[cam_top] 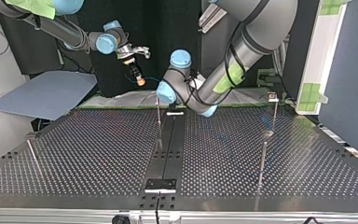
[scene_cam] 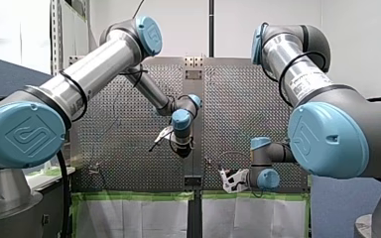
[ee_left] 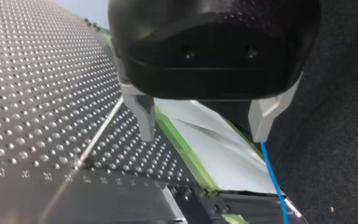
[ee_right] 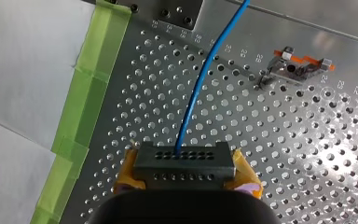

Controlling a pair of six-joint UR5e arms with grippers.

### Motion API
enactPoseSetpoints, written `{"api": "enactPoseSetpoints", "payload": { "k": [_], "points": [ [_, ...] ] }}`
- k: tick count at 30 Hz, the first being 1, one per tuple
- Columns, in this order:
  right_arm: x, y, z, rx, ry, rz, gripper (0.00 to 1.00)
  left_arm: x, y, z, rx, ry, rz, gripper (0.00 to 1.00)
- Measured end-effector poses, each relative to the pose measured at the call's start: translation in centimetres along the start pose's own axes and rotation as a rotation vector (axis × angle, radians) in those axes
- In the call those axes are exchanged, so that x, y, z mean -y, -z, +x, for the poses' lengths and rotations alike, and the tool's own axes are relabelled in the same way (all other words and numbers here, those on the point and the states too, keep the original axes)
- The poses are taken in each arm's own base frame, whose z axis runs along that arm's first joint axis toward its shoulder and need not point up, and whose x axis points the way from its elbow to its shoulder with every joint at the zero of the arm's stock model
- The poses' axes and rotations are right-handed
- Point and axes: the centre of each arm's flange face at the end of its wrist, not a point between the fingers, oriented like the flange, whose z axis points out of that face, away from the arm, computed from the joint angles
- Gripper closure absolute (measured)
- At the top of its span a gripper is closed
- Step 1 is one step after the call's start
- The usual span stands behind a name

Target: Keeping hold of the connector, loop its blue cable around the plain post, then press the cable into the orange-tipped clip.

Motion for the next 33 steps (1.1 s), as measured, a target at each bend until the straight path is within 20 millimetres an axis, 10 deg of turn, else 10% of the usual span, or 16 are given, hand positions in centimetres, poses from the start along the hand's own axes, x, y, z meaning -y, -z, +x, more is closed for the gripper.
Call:
{"api": "enactPoseSetpoints", "payload": {
  "k": [33],
  "points": [
    [0.3,-0.1,0.1,-0.001,0.001,0.005,1.00,1.5,-2.2,0.6,-0.247,-0.092,0.081,0.01]
  ]
}}
